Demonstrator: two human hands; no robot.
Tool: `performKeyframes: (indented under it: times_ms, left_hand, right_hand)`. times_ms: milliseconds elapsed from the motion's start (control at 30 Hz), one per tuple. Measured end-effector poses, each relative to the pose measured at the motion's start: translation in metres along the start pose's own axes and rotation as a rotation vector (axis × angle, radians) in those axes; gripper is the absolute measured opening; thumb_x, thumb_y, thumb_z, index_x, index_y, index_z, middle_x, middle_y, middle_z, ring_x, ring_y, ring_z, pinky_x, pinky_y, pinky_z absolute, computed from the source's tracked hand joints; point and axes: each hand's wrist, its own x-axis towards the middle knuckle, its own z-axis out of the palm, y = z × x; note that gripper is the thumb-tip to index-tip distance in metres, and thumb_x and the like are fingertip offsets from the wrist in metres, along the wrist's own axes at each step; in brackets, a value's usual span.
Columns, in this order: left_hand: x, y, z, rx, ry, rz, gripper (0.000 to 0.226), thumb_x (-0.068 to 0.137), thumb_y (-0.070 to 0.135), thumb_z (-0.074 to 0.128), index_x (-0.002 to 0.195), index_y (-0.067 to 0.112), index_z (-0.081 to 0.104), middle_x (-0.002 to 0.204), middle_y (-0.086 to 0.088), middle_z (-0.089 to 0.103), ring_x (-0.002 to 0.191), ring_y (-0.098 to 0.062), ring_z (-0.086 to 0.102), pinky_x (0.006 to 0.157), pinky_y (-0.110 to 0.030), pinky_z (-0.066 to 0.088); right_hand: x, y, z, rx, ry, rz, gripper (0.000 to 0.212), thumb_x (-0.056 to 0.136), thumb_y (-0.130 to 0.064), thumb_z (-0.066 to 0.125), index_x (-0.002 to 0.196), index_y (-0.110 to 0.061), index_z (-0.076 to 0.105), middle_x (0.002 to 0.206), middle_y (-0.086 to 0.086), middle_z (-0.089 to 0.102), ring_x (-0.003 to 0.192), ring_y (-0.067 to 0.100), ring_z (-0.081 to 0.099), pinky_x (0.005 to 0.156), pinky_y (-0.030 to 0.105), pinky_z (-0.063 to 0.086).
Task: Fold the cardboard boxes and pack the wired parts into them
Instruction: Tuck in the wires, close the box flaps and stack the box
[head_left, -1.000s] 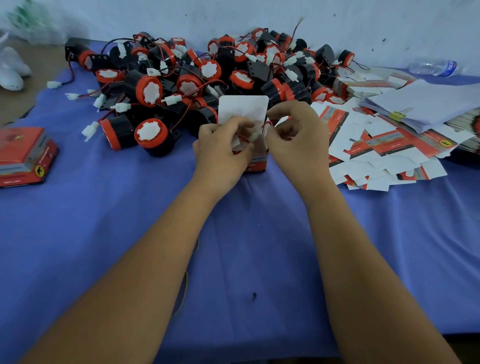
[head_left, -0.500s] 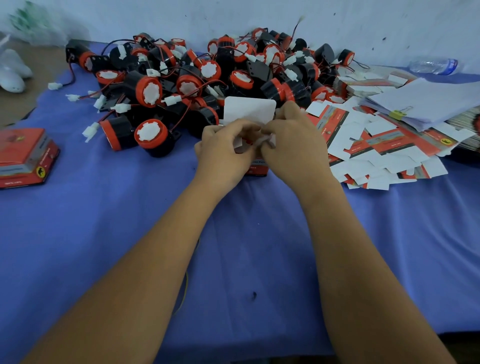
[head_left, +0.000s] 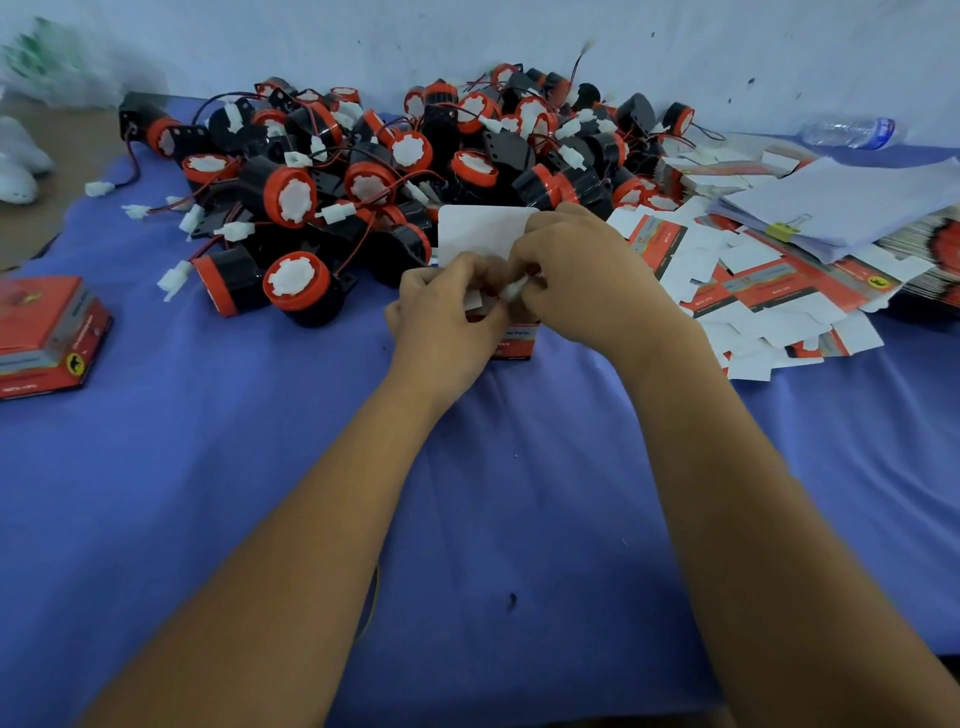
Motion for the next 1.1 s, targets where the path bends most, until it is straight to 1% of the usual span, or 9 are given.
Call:
performKeyframes:
  times_ms: [100,400,500,567,633,767,867,1033,1100]
  left_hand:
    - [0.0,-0.002,0.001,0.0,-0.021,-0.014,0.025,0.092,0.028,0.06,0.091,0.051,0.05,0.095,0.027,0.036,0.097,0.0,0.025,0.108,-0.033,0.029]
    - [0.0,0.001,-0.004,-0.061,-0.086,-0.063,0.027,0.087,0.029,0.051,0.087,0.056,0.055,0.104,0.021,0.039,0.115,-0.013,0.038,0.11,-0.042,0.037]
    - [0.003,-0.001,-0.006,-0.198,-0.133,-0.053,0.03,0.078,0.033,0.054,0.105,0.034,0.067,0.125,0.0,0.055,0.125,-0.023,0.048,0.105,-0.042,0.045]
    - [0.005,-0.004,-0.006,-0.257,-0.123,-0.029,0.027,0.084,0.015,0.058,0.108,0.021,0.069,0.126,-0.007,0.06,0.127,-0.025,0.05,0.102,-0.041,0.049]
    - [0.006,-0.007,-0.005,-0.267,-0.12,-0.019,0.029,0.088,0.002,0.056,0.109,0.017,0.07,0.126,-0.007,0.061,0.126,-0.024,0.051,0.101,-0.04,0.05]
    - [0.009,-0.011,-0.003,-0.24,-0.137,-0.028,0.029,0.091,0.006,0.059,0.115,0.02,0.069,0.129,-0.012,0.057,0.128,-0.027,0.049,0.104,-0.038,0.048]
    - [0.01,-0.012,-0.003,-0.233,-0.14,-0.016,0.027,0.091,0.009,0.061,0.115,0.02,0.069,0.129,-0.014,0.055,0.127,-0.026,0.049,0.103,-0.038,0.049]
    - [0.009,-0.011,-0.003,-0.232,-0.13,0.011,0.029,0.09,0.002,0.057,0.113,0.017,0.066,0.127,-0.006,0.06,0.127,-0.026,0.048,0.102,-0.034,0.048]
    - [0.008,-0.011,-0.003,-0.251,-0.129,0.016,0.029,0.091,0.002,0.058,0.115,0.017,0.06,0.124,-0.003,0.063,0.126,-0.018,0.05,0.1,-0.024,0.048]
  right_hand:
    - [-0.001,0.003,-0.002,0.02,-0.016,-0.03,0.022,0.087,-0.009,0.053,0.101,-0.01,0.07,0.096,0.001,0.054,0.102,0.02,0.044,0.089,0.035,0.041]
    - [-0.006,0.006,0.008,0.14,0.083,-0.035,0.022,0.083,0.001,0.049,0.091,-0.005,0.068,0.095,0.008,0.056,0.097,0.023,0.047,0.082,0.033,0.04]
    - [-0.011,0.006,0.015,0.252,0.176,0.009,0.023,0.083,0.004,0.048,0.091,-0.002,0.068,0.096,0.011,0.058,0.094,0.023,0.048,0.078,0.031,0.04]
    - [-0.014,0.005,0.019,0.299,0.219,0.027,0.024,0.085,0.005,0.046,0.093,-0.001,0.067,0.098,0.013,0.057,0.09,0.022,0.049,0.076,0.032,0.04]
    - [-0.016,0.005,0.021,0.308,0.24,0.035,0.024,0.088,0.005,0.044,0.098,-0.001,0.066,0.102,0.015,0.056,0.09,0.027,0.051,0.076,0.036,0.043]
    - [-0.018,0.003,0.023,0.224,0.219,0.016,0.033,0.093,0.006,0.042,0.115,-0.003,0.065,0.109,0.015,0.053,0.09,0.03,0.051,0.072,0.043,0.046]
    - [-0.019,0.002,0.022,0.211,0.213,0.004,0.032,0.093,0.004,0.044,0.111,-0.004,0.069,0.102,0.01,0.049,0.084,0.025,0.047,0.068,0.038,0.043]
    - [-0.018,0.001,0.016,0.192,0.124,-0.017,0.021,0.09,-0.01,0.054,0.103,-0.004,0.068,0.1,0.005,0.044,0.083,0.025,0.05,0.073,0.046,0.048]
    - [-0.015,0.0,0.016,0.146,0.09,-0.011,0.02,0.09,-0.008,0.053,0.105,-0.002,0.066,0.104,0.008,0.044,0.084,0.028,0.051,0.073,0.048,0.048]
